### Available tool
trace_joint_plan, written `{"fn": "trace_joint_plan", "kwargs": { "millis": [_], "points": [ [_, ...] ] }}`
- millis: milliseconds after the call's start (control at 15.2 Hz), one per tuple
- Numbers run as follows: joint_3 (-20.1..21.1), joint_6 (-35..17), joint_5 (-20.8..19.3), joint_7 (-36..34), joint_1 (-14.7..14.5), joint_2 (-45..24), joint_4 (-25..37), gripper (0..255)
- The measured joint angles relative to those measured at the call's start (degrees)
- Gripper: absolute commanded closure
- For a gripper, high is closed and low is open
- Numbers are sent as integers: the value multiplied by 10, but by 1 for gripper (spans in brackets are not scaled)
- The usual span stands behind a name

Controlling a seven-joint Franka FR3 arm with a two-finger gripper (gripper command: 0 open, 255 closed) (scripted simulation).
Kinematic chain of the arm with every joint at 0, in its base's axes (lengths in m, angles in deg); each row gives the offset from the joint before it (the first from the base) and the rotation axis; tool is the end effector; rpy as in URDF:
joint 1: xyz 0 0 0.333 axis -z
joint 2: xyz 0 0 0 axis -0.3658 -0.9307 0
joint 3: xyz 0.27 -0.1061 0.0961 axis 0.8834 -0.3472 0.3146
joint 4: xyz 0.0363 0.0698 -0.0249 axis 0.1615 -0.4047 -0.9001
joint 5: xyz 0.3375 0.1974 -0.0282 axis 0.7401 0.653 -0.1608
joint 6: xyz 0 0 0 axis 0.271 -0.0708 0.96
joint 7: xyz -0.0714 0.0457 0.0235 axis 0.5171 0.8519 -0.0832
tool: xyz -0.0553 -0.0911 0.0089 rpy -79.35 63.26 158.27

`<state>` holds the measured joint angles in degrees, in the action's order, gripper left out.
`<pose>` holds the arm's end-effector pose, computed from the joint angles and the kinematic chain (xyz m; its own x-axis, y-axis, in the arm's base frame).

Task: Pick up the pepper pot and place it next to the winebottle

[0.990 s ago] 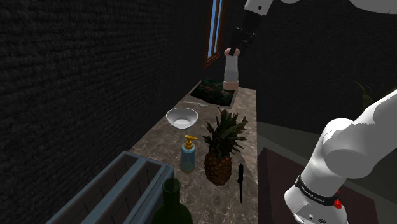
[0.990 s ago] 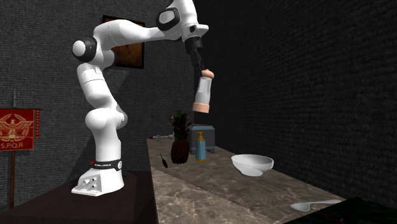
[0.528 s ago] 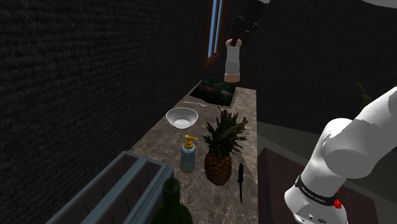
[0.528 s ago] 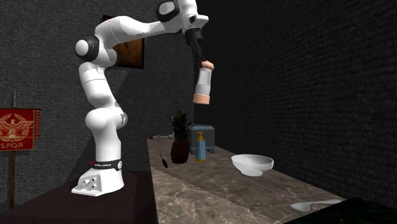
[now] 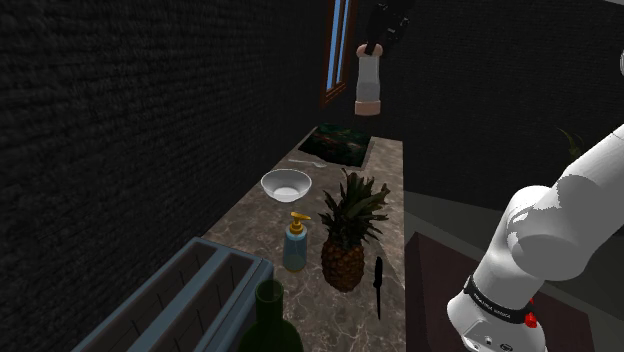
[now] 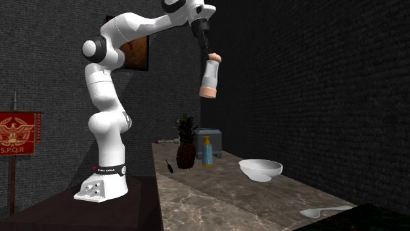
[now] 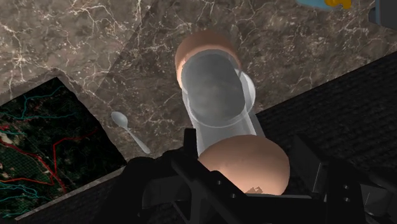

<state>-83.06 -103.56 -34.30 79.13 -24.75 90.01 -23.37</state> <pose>0.4297 -0.0783 0.7532 0.9658 -0.1419 0.2171 -0.1180 -0.9858 -0.1195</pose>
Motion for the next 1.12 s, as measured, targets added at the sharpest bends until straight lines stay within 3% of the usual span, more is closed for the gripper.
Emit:
{"fn": "trace_joint_plan", "kwargs": {
  "millis": [330, 1122],
  "points": [
    [1, 32, 2, -5, -2, -13, 45, 255],
    [126, 32, 6, -160, -33, 118, -75, 255]
  ]
}}
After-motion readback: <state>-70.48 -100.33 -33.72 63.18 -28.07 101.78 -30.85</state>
